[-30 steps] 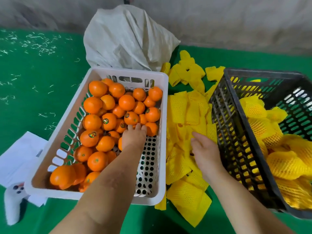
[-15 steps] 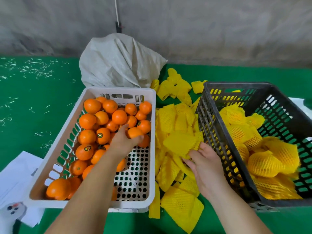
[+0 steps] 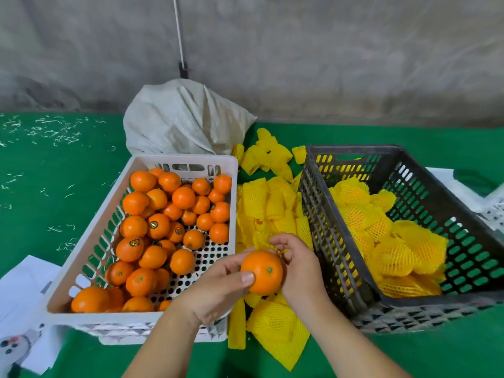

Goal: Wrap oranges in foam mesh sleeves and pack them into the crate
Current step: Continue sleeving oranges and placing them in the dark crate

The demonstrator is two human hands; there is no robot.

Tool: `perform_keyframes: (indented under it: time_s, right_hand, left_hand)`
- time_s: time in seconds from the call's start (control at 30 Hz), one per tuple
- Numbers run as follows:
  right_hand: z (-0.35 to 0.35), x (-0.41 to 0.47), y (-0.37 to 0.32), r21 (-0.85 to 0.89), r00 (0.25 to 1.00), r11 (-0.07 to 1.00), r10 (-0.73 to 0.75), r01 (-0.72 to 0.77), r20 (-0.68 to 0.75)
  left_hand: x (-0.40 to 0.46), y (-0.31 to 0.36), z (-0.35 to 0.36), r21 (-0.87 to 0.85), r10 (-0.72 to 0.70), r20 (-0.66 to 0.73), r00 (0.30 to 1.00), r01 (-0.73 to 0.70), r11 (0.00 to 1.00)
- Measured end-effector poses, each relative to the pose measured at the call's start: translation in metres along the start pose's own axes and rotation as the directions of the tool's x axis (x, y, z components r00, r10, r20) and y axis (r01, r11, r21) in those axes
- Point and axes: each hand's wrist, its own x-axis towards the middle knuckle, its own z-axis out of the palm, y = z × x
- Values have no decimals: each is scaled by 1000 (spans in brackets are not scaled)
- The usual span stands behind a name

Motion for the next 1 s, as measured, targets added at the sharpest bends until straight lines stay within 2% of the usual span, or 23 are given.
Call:
perform_keyframes:
  time_s: [0.1, 0.23, 0.3, 0.43, 0.5, 0.6, 0.73, 0.87, 1.0]
  right_hand:
    - [-6, -4, -3, -92, 994, 992, -92, 86, -58]
    - [-12, -15, -9, -188, 947, 945, -294, 268, -127]
    - [-14, -20, -10, -173, 945, 947, -297, 272, -140]
    - [-19, -30, -17, -13, 970, 985, -173, 174, -172]
    - [-18, -35, -24, 7, 974, 986, -166, 169, -153]
    - [-15, -45, -35, -53, 959, 963, -269, 265, -87]
    - [-7, -53, -42, -147, 913, 905, -408, 400, -28]
    - [1, -48, -34, -193, 924, 906, -383, 377, 2]
    - [0, -42, -27, -204, 924, 903, -382, 377, 18]
  left_hand:
    - [2, -3, 5, 24, 54, -70, 996, -53, 998]
    - [4, -11, 2, 62, 112, -149, 983, -104, 993]
    - [5, -15, 1, 77, 135, -152, 979, -124, 989]
    - [5, -18, 1, 131, 230, -202, 952, -207, 970]
    - [5, -19, 0, 158, 266, -222, 938, -234, 959]
    - [3, -21, -1, 124, 308, -245, 919, -285, 950]
    - [-3, -16, 4, 63, 359, -340, 869, -360, 931]
    - [-5, -14, 8, 118, 321, -309, 895, -299, 947]
    - [-5, -16, 1, 82, 240, -144, 960, -230, 970]
